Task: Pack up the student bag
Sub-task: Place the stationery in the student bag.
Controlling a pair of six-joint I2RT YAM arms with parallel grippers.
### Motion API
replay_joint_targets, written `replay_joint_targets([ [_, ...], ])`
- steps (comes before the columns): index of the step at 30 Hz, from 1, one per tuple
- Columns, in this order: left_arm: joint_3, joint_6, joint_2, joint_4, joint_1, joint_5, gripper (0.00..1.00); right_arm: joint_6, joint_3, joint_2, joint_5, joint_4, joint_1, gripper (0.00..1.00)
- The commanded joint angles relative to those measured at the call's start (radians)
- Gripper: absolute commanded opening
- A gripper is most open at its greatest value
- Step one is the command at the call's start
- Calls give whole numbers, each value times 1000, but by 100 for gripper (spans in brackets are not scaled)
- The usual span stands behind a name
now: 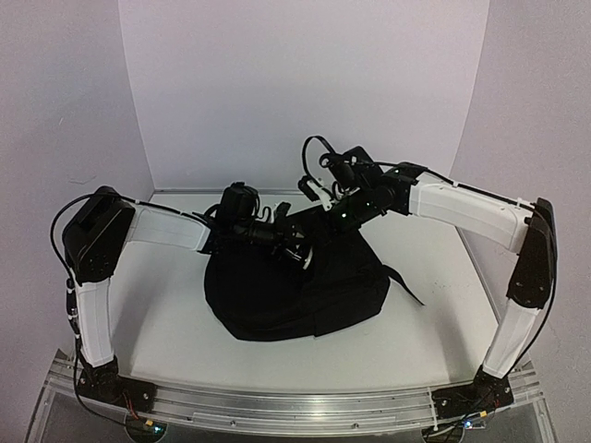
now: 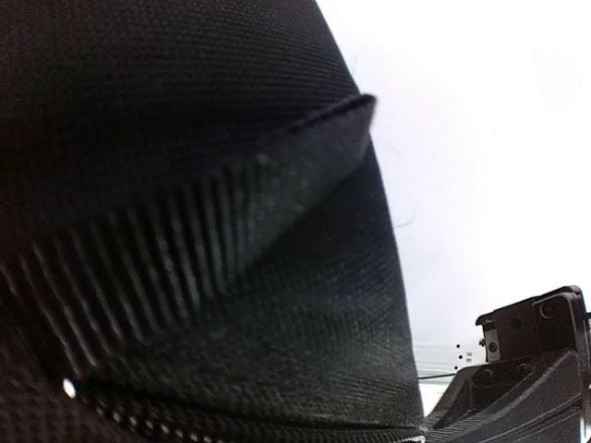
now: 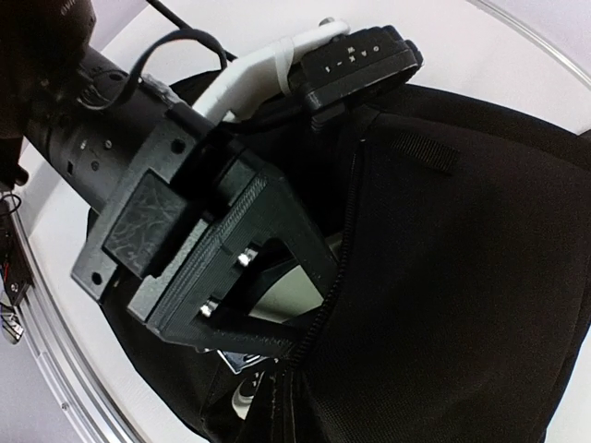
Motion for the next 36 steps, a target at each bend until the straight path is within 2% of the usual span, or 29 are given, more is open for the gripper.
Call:
replay_joint_targets([
  [1, 19, -43, -22, 197, 22, -135, 0, 23, 1, -46, -78, 17, 18, 0],
  [4, 15, -55, 3, 221, 8, -243, 0, 45, 22, -31, -88, 21, 18, 0],
  [7, 11, -92, 36, 284, -3, -283, 1, 58, 44, -14, -66, 22, 18, 0],
  [10, 23, -74, 41, 250, -22, -315, 6, 55, 60, -5, -54, 21, 16, 0],
  [11, 27, -66, 39, 224, -24, -315, 11, 54, 65, -4, -52, 21, 16, 0],
  [14, -15, -52, 2, 181, -23, -317, 36, 52, 73, -7, -45, 20, 16, 0],
  [19, -106, -2, -122, 47, -25, -375, 67, 47, 62, -11, -27, 21, 12, 0],
  [23, -109, 22, -181, -95, -26, -418, 70, 48, 62, -8, -24, 20, 10, 0],
  [24, -106, 27, -187, -121, -28, -422, 75, 48, 64, -8, -24, 20, 8, 0],
  [26, -106, 30, -199, -180, -27, -437, 76, 47, 65, -9, -24, 20, 7, 0],
  [29, -116, 34, -213, -216, -27, -446, 69, 45, 70, -11, -22, 21, 6, 0],
  [36, -136, 37, -207, -201, -31, -388, 43, 43, 61, -19, -28, 19, 5, 0],
])
